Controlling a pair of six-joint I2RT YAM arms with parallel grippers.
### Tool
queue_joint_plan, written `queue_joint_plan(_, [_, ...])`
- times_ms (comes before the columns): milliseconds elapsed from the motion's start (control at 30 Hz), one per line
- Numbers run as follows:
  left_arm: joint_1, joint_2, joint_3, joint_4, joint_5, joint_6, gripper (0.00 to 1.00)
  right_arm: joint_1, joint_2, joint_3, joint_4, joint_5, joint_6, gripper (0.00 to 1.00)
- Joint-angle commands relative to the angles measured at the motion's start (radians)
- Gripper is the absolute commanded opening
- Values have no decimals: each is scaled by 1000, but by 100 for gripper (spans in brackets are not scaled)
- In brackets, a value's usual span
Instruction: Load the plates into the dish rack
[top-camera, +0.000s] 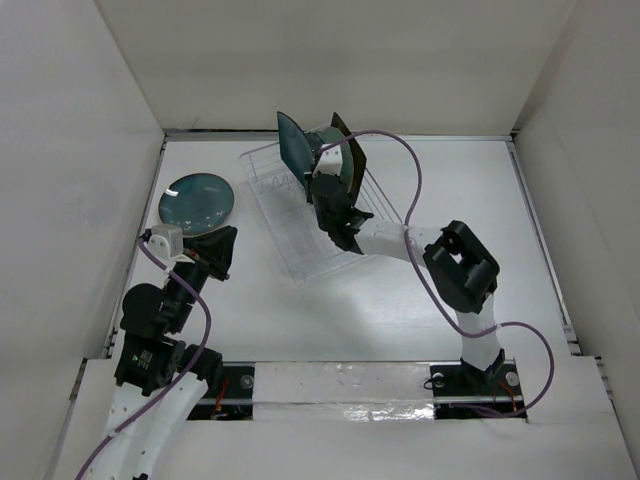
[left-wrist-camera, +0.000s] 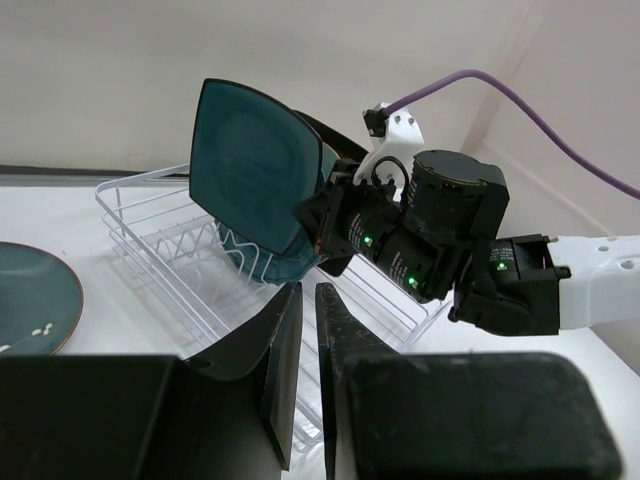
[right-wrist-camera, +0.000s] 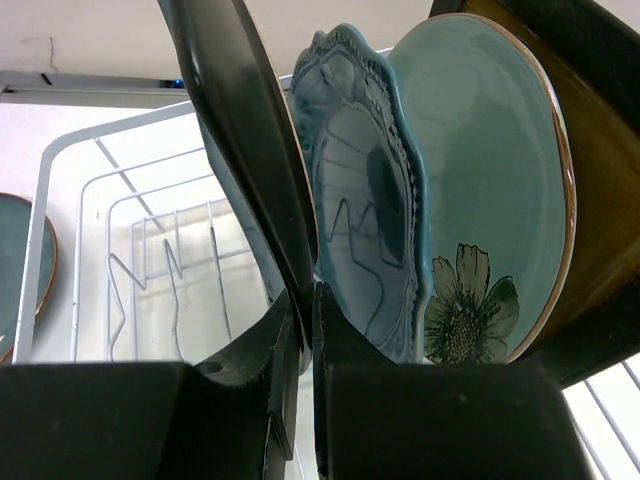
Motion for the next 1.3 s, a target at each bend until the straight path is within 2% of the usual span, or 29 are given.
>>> queue_joint_plan(0, [-5, 8, 2, 50, 12, 12, 9, 36, -8, 69, 184, 67, -8, 0])
queue_joint_plan(367, [-5, 39, -1, 47, -3, 2, 9, 84, 44, 103, 125, 105, 6, 0])
queue_joint_plan(600, [-5, 54, 0, 49, 3, 1, 9, 102, 57, 163, 76, 131, -71, 0])
queue_joint_plan(767, [-5, 62, -1, 52, 3, -2, 9, 102, 29, 209, 62, 162, -184, 0])
queue_joint_plan(867, [-5, 59, 0, 52, 11, -3, 9, 93, 14, 255, -8, 142, -201, 0])
queue_joint_plan(1033, [-5, 65, 0, 52, 15, -5, 9, 84, 26, 347, -180, 115, -166, 0])
queue_joint_plan(1267, [-5, 62, -1, 47, 11, -6, 9, 84, 69, 342, -246, 76, -9, 0])
